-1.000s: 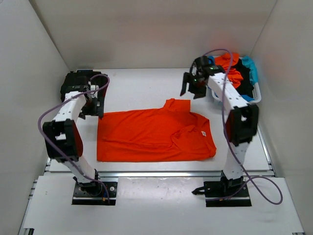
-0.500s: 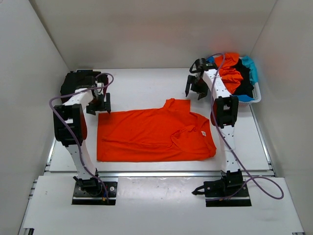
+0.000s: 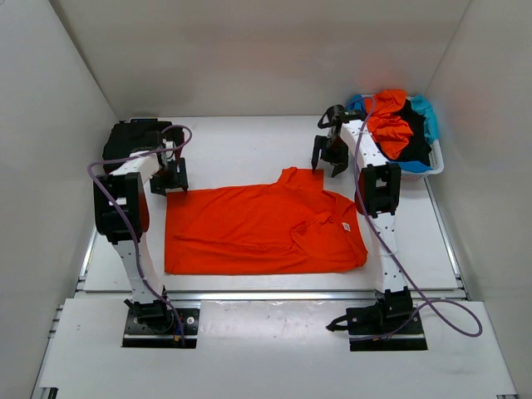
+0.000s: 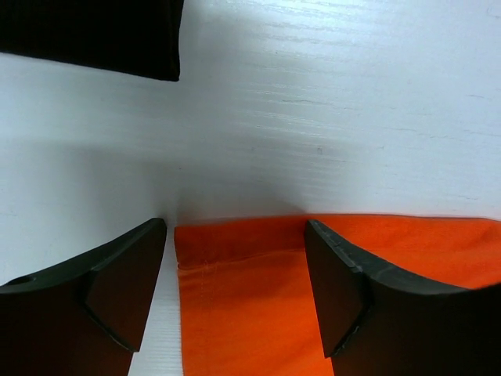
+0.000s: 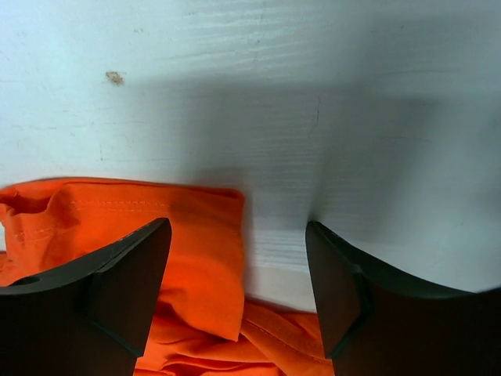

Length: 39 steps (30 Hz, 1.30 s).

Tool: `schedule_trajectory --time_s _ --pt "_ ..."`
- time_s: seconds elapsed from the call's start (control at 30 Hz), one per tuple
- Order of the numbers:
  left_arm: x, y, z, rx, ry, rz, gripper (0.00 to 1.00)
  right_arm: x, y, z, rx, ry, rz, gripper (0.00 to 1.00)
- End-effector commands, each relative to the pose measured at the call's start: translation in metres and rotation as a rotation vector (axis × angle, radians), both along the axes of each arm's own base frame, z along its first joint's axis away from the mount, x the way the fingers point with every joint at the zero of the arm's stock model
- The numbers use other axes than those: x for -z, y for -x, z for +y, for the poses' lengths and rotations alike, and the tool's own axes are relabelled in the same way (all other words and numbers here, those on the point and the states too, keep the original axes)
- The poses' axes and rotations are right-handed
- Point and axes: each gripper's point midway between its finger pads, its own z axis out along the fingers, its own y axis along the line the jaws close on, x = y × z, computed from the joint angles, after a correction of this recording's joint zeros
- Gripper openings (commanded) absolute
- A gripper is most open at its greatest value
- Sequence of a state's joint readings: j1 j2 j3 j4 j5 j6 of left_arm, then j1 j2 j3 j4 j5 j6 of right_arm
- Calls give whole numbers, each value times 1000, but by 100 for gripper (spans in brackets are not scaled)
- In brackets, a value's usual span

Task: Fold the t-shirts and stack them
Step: Grap the side of the flattened tshirt furthest away from the robot with both arms, then fold the other side of the tshirt into a rectangle

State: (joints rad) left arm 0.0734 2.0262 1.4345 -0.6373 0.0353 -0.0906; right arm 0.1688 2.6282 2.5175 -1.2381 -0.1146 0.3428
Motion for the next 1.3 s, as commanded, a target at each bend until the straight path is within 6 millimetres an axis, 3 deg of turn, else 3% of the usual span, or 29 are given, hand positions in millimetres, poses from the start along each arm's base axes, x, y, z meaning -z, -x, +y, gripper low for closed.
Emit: schedule_trajectory --time_s 0.0,0.1,0.3,0.4,0.47,0.57,0.63,0.67,0.77,0.83,0.97,1.0,1.07,1.1,1.17,1.27 --pt "-3 0 -1 13 -2 -20 81 3 7 4 -11 -22 38 67" --pt "1 4 -4 32 -5 -12 68 -1 9 7 -13 -24 37 64" --pt "9 5 -6 59 -9 8 56 4 -9 13 1 -73 -12 52" --pt "11 5 -6 59 -6 12 49 8 -7 17 -8 -92 3 44" --pt "15 8 -5 58 -3 27 42 11 -6 21 -24 -83 10 32" --pt "14 6 -8 84 -14 32 30 13 -4 24 -27 -103 29 0" --pt "16 6 -9 90 -2 43 17 6 -9 24 -23 -103 8 0" --pt "18 8 -9 95 -5 52 17 5 -11 20 -12 -110 11 0" --pt "11 4 -12 120 -11 32 4 -14 -20 12 -9 -141 -41 1" --pt "4 3 -13 164 -27 6 3 -38 -26 8 -36 -141 -102 0" --pt "-23 0 -8 277 -140 -79 1 -107 -21 7 -89 -158 -219 0" --pt "-27 -1 -19 333 -176 -95 1 -115 -20 2 -85 -138 -232 0" --pt "-39 0 -19 374 -226 -139 0 -156 -8 -4 -85 -122 -292 0" --pt "-45 1 -21 396 -232 -155 0 -159 -5 -5 -85 -115 -293 0" --pt "-46 6 -21 405 -234 -157 0 -183 9 -10 -84 -138 -313 0" --pt "-44 14 -34 451 -203 -148 0 -164 28 10 -137 -181 -227 0"
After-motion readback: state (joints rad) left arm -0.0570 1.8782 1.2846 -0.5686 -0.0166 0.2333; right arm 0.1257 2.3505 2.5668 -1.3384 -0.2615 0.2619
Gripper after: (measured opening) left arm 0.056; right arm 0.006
